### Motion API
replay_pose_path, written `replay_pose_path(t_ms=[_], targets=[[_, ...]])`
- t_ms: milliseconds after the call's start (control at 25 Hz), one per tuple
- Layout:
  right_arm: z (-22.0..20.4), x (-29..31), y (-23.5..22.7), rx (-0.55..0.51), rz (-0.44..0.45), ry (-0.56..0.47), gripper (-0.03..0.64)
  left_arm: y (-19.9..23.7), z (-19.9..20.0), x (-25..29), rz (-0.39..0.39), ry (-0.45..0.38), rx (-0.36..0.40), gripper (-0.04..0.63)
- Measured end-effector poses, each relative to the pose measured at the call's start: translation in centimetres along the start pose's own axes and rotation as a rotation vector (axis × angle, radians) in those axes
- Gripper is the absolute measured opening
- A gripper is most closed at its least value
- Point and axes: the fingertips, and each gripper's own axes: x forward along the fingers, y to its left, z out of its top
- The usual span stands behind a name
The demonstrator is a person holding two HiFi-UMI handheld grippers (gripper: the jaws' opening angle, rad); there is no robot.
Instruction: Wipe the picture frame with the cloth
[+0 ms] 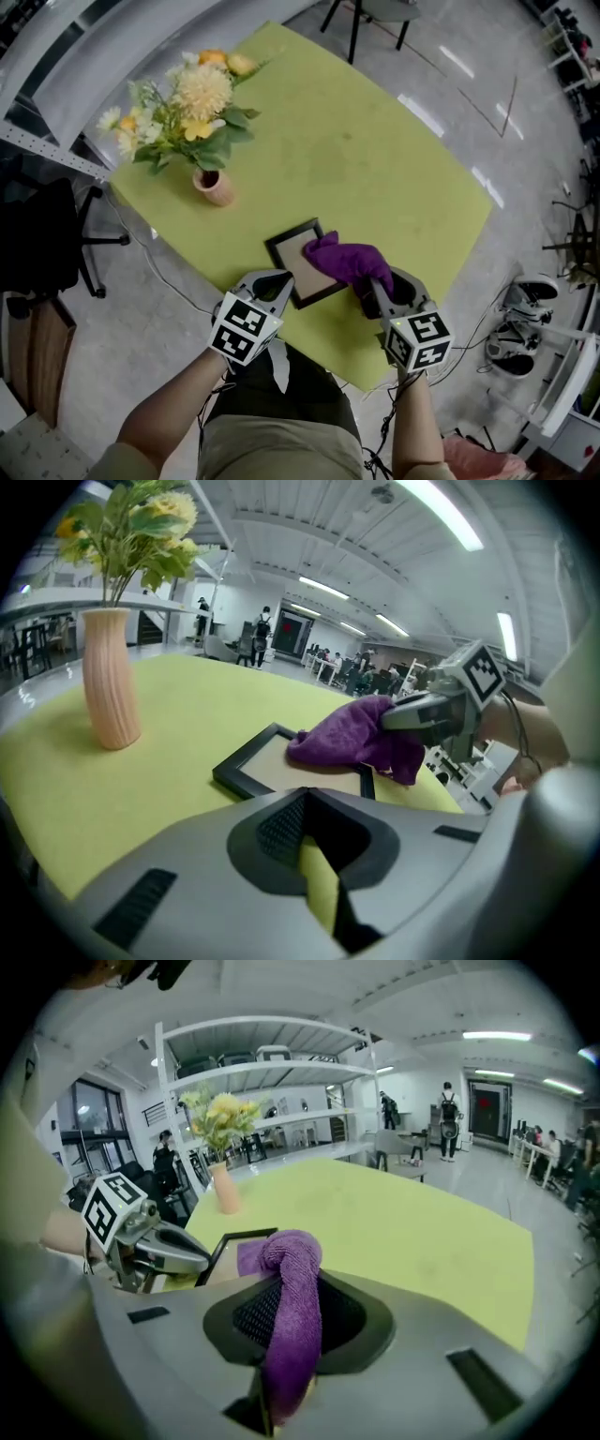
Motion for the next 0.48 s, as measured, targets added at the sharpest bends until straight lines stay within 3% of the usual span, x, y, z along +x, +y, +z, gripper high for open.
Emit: replay_pose_path(t_ms=[120,280,480], targets=[[2.7,-2.3,0.0,0.017,-0.016,-0.086,0.072,0.9,2.1,-2.2,0.053,-0.064,-0.040,0.006],[6.8,-5.4,0.7,0.010,-0.026,-0.201,0.072,1.1,7.6,-6.2,0.123,-0.168,0.075,0.006],[12.4,-9.1,2.1,-0.013,-0.028,-0.339,0.072,2.1,13.3,-11.0,0.176,-0.265,0.111,0.006]])
